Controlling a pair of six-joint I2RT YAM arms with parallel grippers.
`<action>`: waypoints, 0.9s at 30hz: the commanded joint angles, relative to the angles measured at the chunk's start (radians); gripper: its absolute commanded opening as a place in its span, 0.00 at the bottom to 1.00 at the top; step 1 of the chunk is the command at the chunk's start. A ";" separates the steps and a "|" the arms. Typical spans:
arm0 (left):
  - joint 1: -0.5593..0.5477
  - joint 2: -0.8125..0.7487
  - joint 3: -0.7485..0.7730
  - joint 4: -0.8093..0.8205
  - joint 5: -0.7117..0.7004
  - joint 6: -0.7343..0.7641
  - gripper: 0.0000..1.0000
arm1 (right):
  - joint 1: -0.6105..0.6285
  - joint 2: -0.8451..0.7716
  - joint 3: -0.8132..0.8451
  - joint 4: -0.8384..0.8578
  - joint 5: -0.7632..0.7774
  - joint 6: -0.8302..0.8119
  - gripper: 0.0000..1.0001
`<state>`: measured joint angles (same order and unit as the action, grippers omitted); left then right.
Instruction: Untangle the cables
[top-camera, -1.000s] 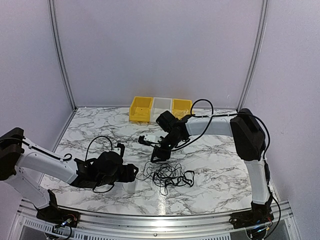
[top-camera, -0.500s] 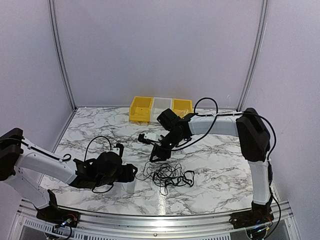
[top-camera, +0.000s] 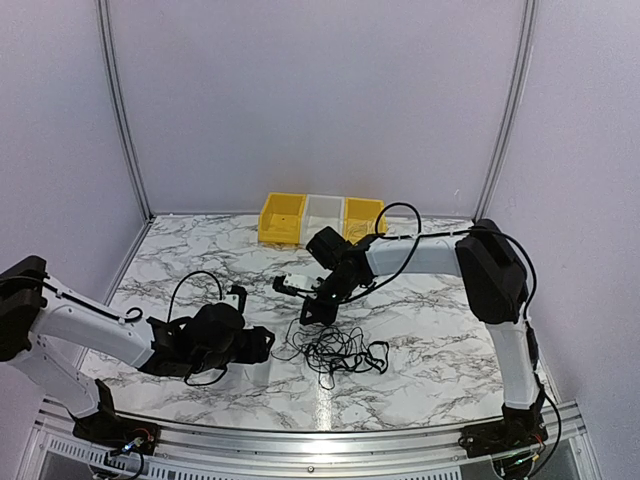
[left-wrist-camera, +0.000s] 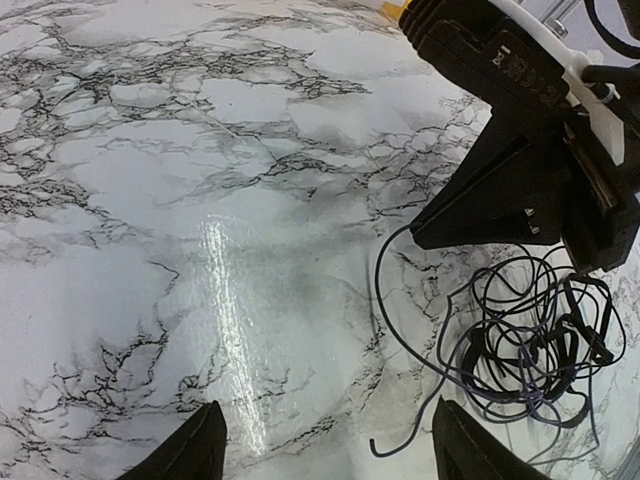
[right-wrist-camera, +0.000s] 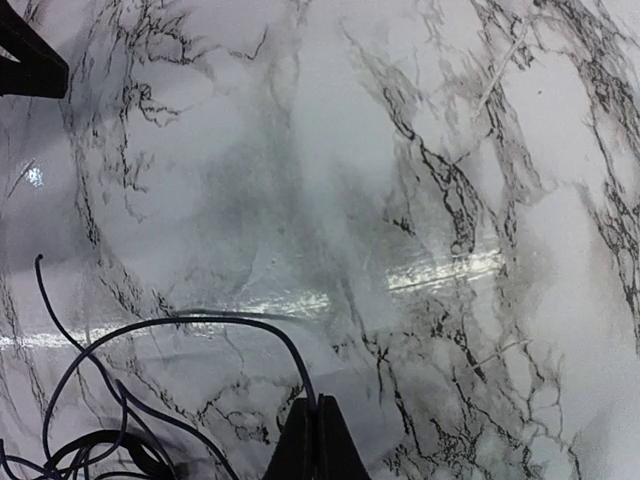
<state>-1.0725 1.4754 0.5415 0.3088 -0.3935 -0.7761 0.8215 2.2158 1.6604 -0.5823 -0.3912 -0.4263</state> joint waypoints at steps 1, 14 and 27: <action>0.001 0.046 0.058 0.058 0.018 0.060 0.75 | 0.006 -0.073 0.036 0.003 0.018 0.018 0.00; 0.002 0.388 0.324 0.388 0.139 0.155 0.71 | 0.006 -0.328 -0.025 -0.031 -0.122 0.075 0.00; 0.001 0.707 0.471 0.567 0.363 -0.007 0.35 | -0.102 -0.589 0.121 -0.098 -0.303 0.080 0.00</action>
<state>-1.0683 2.1159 0.9806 0.8356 -0.1394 -0.7193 0.7673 1.7153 1.6512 -0.6979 -0.5697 -0.3656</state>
